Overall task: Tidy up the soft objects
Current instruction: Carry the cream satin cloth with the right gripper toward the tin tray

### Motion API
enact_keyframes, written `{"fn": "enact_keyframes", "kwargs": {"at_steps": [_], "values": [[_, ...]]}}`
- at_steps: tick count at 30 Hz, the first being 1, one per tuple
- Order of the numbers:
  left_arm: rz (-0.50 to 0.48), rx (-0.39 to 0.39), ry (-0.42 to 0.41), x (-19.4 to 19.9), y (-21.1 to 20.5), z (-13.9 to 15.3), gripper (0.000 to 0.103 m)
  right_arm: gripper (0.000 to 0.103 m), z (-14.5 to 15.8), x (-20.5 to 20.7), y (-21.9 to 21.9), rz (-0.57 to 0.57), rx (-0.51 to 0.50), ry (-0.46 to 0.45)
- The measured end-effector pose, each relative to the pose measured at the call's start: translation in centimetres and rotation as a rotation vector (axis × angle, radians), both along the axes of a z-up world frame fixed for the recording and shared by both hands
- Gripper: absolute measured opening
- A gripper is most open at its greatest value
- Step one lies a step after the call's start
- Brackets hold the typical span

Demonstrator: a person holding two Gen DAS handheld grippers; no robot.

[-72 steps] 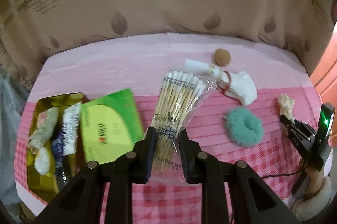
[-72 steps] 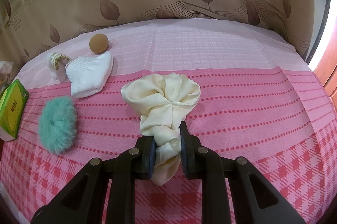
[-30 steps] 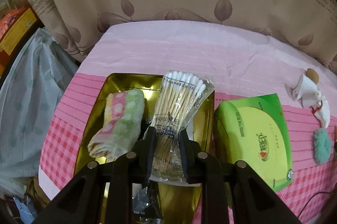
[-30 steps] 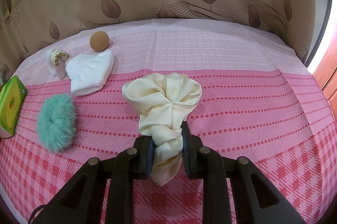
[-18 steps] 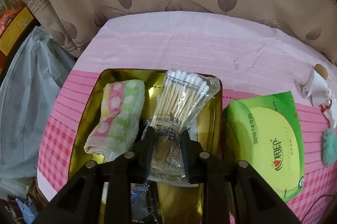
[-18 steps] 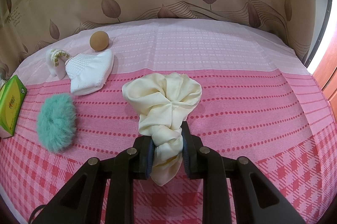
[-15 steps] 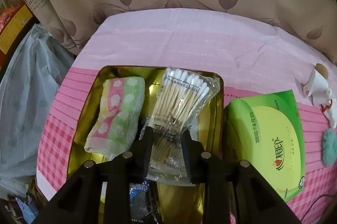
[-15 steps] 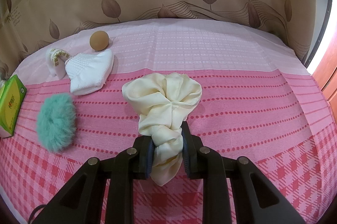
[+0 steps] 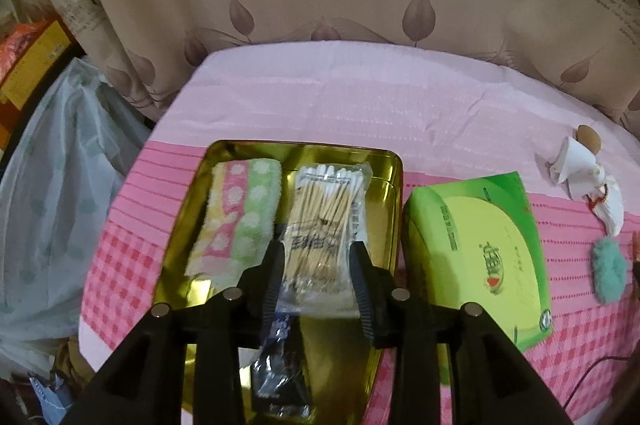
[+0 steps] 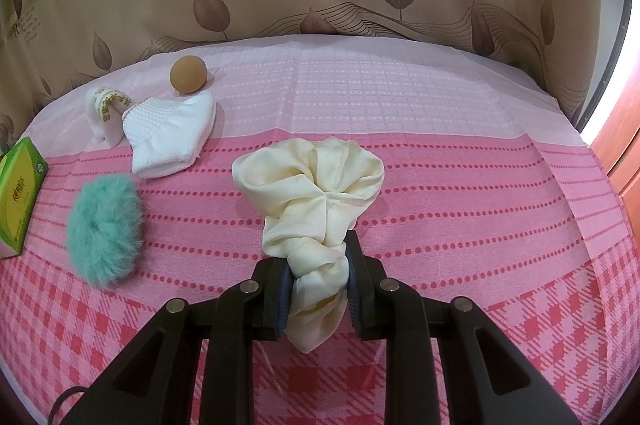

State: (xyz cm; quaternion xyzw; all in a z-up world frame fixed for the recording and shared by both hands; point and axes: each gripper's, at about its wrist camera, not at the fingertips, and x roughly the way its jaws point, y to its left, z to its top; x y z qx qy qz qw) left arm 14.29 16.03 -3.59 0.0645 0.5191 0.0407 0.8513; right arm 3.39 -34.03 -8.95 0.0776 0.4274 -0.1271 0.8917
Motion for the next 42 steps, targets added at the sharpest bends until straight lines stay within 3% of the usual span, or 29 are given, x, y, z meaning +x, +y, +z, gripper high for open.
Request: {"fn": "enact_keyframes", "kwargs": {"at_steps": [11, 19, 23, 33, 42], "values": [[0.034, 0.074, -0.097, -5.6, 0.9, 1.4, 0.034, 0.022, 0.1, 0.2, -0.1, 0.003, 0.0, -0.001], [0.078, 0.101, -0.122, -7.8, 2.7, 0.4, 0.034, 0.015, 0.2, -0.3, -0.2, 0.0, -0.02, -0.007], [0.102, 0.158, -0.137, -8.3, 3.4, -0.3, 0.034, 0.013, 0.3, -0.3, 0.1, -0.007, -0.044, 0.001], [0.169, 0.08, -0.166, -9.0, 6.3, -0.1, 0.034, 0.012, 1.4, 0.0, 2.0, -0.029, -0.067, 0.009], [0.185, 0.074, -0.176, -9.1, 7.0, 0.0, 0.034, 0.012, 3.6, -0.1, 5.0, 0.009, -0.072, -0.029]]}}
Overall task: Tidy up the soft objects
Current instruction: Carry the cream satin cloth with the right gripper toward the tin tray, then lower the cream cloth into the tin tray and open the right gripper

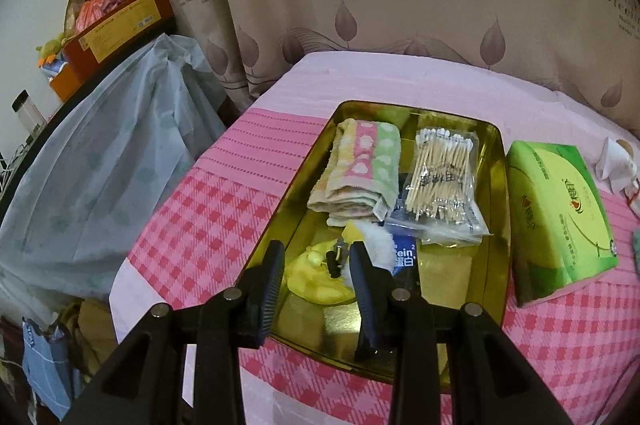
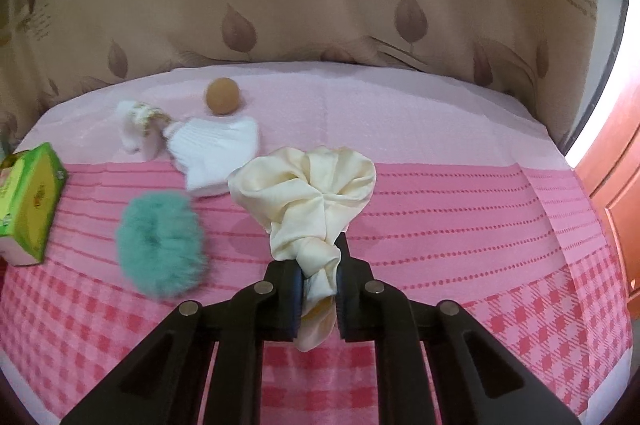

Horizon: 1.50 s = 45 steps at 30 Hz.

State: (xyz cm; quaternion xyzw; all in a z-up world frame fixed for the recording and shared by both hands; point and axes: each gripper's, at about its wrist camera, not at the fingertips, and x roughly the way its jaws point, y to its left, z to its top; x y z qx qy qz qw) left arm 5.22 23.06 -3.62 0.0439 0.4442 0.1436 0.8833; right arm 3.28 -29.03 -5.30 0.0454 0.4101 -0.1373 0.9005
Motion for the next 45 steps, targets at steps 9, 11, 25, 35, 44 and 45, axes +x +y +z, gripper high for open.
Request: {"fn": "enact_keyframes", "kwargs": {"at_steps": [9, 11, 25, 35, 44, 45], "values": [[0.038, -0.033, -0.013, -0.1, 1.3, 0.5, 0.034, 0.012, 2.0, 0.1, 4.4, 0.102, 0.018, -0.033], [0.054, -0.04, -0.017, -0.2, 1.7, 0.7, 0.034, 0.012, 2.4, 0.3, 5.4, 0.126, 0.021, -0.035], [0.175, -0.079, -0.015, -0.3, 5.3, 0.8, 0.034, 0.012, 5.3, 2.3, 15.1, 0.341, 0.027, -0.067], [0.281, -0.108, -0.01, -0.7, 9.1, 1.0, 0.034, 0.012, 6.4, 3.8, 23.7, 0.53, 0.064, -0.066], [0.361, -0.125, -0.022, -1.3, 12.1, 1.2, 0.034, 0.012, 6.5, 4.5, 32.2, 0.714, 0.094, -0.055], [0.367, -0.123, -0.019, -1.3, 12.3, 1.1, 0.034, 0.012, 6.5, 4.7, 32.9, 0.727, 0.097, -0.052]]}}
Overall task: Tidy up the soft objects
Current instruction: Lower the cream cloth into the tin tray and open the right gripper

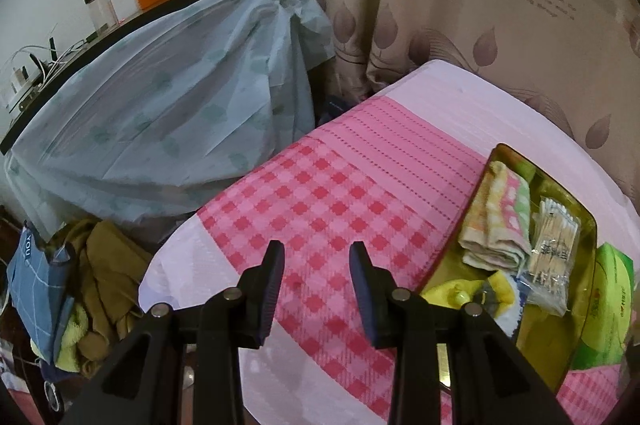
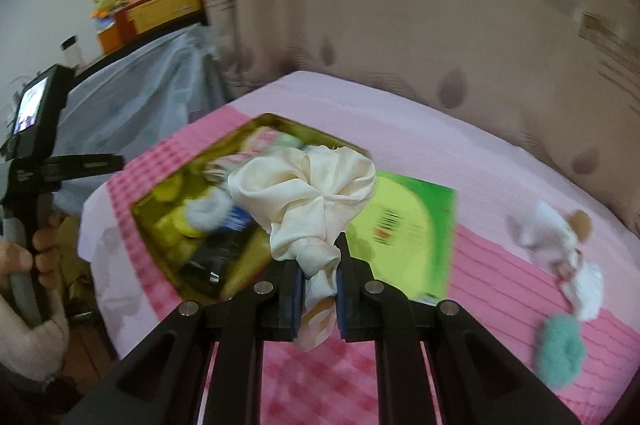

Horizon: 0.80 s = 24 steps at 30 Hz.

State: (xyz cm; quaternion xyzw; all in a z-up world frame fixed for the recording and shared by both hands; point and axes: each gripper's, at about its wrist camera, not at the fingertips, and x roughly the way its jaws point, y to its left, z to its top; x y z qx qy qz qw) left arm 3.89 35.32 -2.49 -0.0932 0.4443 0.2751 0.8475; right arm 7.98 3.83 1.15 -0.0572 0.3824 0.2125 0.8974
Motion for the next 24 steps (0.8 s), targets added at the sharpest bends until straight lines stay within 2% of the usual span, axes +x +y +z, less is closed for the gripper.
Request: {"fn": "enact_keyframes", "kwargs": {"at_steps": [9, 19, 24], "values": [[0.034, -0.006, 0.008, 0.0, 1.1, -0.4, 0.034, 0.012, -1.1, 2.1, 6.1, 0.094, -0.021, 0.048], [0.034, -0.013, 0.013, 0.1, 1.3, -0.8, 0.034, 0.015, -3.6, 3.4, 8.6, 0.119, -0.051, 0.112], [0.031, -0.011, 0.017, 0.2, 1.2, -0.9, 0.034, 0.02, -4.5, 3.6, 9.2, 0.124, -0.052, 0.14]]}}
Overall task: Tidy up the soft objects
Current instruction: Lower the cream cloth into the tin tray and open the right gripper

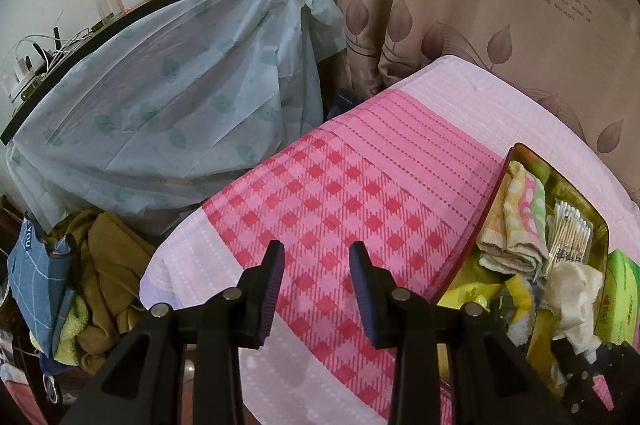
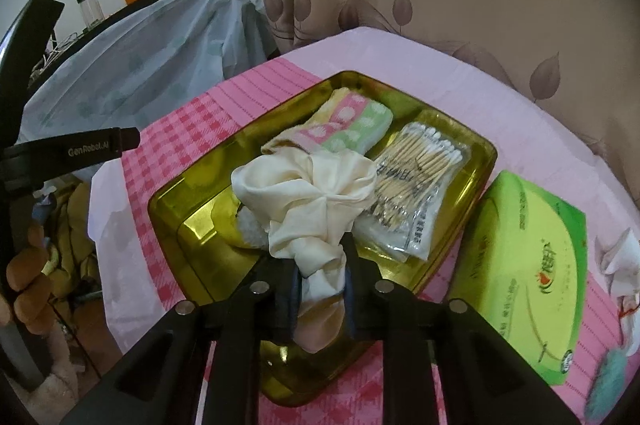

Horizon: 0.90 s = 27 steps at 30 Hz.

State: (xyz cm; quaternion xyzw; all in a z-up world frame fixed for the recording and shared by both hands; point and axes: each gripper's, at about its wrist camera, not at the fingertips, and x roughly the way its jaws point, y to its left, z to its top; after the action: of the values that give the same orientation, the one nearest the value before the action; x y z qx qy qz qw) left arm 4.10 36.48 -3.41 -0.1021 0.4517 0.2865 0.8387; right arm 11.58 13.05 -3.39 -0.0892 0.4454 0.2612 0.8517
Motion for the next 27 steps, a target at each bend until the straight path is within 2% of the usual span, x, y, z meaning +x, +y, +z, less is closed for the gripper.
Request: {"fn": "enact_keyframes", "kwargs": {"at_steps": [3, 5, 9, 19, 27], "values": [[-0.003, 0.003, 0.002, 0.1, -0.2, -0.1, 0.034, 0.028, -0.1, 0.0, -0.1, -0.003, 0.015, 0.009], [-0.004, 0.005, 0.001, 0.0, -0.3, -0.1, 0.034, 0.039, 0.2, -0.2, -0.2, -0.003, 0.023, 0.002], [-0.007, 0.005, 0.0, 0.0, -0.5, -0.1, 0.034, 0.054, 0.8, -0.6, -0.7, -0.005, 0.036, -0.014], [-0.035, 0.028, -0.001, 0.1, -1.3, 0.0, 0.034, 0.055, 3.1, -2.2, -3.8, -0.048, 0.08, -0.052], [-0.055, 0.059, -0.004, 0.2, -2.2, 0.2, 0.034, 0.056, 3.6, -3.6, -10.5, -0.168, 0.065, -0.083]]}}
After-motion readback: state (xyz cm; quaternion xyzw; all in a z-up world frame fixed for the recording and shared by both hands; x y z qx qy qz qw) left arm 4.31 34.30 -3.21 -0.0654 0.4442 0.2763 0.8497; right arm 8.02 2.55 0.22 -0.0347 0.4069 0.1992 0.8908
